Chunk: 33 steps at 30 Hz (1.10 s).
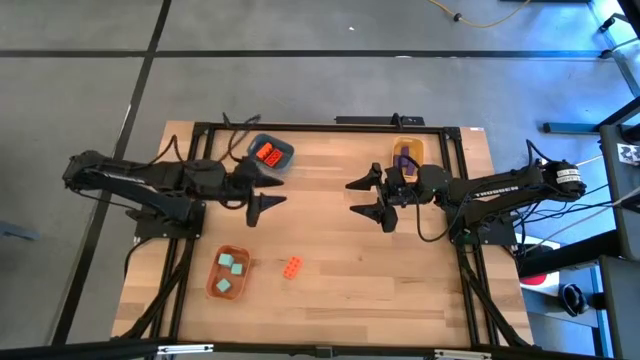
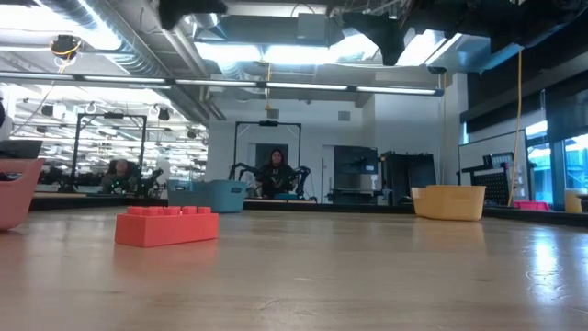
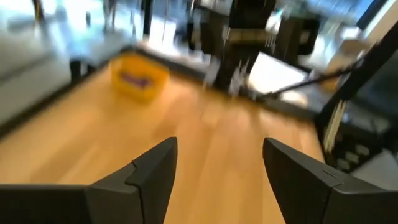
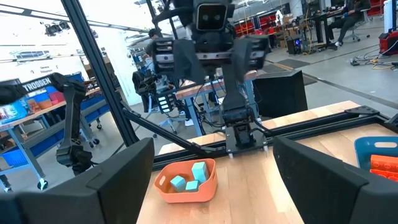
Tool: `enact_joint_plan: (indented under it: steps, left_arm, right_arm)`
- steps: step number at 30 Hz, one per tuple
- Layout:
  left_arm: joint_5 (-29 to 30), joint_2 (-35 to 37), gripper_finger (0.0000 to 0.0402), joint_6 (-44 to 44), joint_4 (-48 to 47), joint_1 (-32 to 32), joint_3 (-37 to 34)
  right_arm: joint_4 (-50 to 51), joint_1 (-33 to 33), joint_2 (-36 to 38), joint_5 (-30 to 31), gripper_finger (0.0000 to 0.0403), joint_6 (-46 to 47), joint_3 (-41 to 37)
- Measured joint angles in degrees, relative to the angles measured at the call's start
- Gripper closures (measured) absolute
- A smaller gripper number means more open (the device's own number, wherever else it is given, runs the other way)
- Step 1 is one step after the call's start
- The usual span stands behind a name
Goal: Sort & place blocks by color
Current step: Put the orange game piece into the blue bin
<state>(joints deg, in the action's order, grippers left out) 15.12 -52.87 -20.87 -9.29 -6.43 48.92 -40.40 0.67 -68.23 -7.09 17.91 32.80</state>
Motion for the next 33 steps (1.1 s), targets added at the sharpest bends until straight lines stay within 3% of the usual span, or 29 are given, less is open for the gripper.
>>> enact_joint_plan:
  steps: [6, 11, 15, 19, 24, 29, 33]
  left_arm:
    - [-3.1, -0.9, 0.0172, -16.8, -25.7, -6.4, 11.3]
    - [-3.8, -0.9, 0.0172, -21.6, -39.7, -9.8, 18.6]
    - [-0.4, -0.7, 0.0172, -29.1, -39.7, -10.3, 19.2]
    - [0.7, -5.2, 0.0172, -37.9, -39.4, -11.2, 17.5]
    - [-0.3, -16.7, 0.0172, -45.4, -39.3, -13.6, 16.3]
    - [-7.1, -29.3, 0.0172, -50.7, -35.7, -14.6, 16.5]
    - [-8.6, -37.6, 0.0172, -57.2, -35.7, -14.8, 19.4]
  right_arm:
    - [0.1, 0.0, 0.0, 0.0, 0.0071, 0.0, 0.0]
    - [0.7, 0.0, 0.0, 0.0, 0.0071, 0.4, 0.0]
    - [1.4, 0.0, 0.0, 0.0, 0.0071, 2.9, 0.0]
    - [1.9, 0.0, 0.0, 0.0, 0.0071, 3.6, 0.0]
    - [4.2, 0.0, 0.0, 0.0, 0.0071, 10.2, 0.0]
    - [7.4, 0.0, 0.0, 0.0, 0.0071, 10.3, 0.0]
    - [8.8, 0.0, 0.0, 0.0, 0.0071, 10.3, 0.0]
